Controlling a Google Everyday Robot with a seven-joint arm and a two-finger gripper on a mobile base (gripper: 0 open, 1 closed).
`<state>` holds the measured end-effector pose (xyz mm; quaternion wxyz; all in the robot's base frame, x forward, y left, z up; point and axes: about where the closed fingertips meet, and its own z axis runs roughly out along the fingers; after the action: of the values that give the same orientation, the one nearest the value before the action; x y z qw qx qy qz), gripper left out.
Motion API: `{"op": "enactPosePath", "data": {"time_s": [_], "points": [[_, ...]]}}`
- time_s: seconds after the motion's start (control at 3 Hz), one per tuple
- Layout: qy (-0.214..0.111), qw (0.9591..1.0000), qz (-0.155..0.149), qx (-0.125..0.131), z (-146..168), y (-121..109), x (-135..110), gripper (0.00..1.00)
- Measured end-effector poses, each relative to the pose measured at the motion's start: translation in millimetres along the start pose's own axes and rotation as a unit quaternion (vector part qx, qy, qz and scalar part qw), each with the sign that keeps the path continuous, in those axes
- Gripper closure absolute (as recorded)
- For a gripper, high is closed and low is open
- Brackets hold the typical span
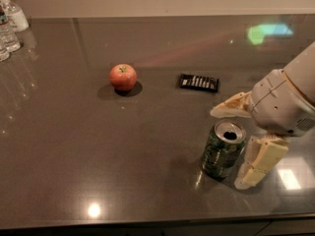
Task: Move green can near apple
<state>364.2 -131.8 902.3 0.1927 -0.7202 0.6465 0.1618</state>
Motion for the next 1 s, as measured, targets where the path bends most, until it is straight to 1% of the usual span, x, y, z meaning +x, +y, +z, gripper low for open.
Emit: {"op": "enactPosePath", "data": {"time_s": [0.33,0.67,1.0], "points": [[-0.004,1.0,-0.003,-0.005,3.5,2.9,1.2,0.41],[-0.006,1.0,0.002,-0.006,0.9,2.2,0.1,0.65],[-0.004,0.9999,0.012,0.004,-7.6,-13.1,-8.0,0.88]]}}
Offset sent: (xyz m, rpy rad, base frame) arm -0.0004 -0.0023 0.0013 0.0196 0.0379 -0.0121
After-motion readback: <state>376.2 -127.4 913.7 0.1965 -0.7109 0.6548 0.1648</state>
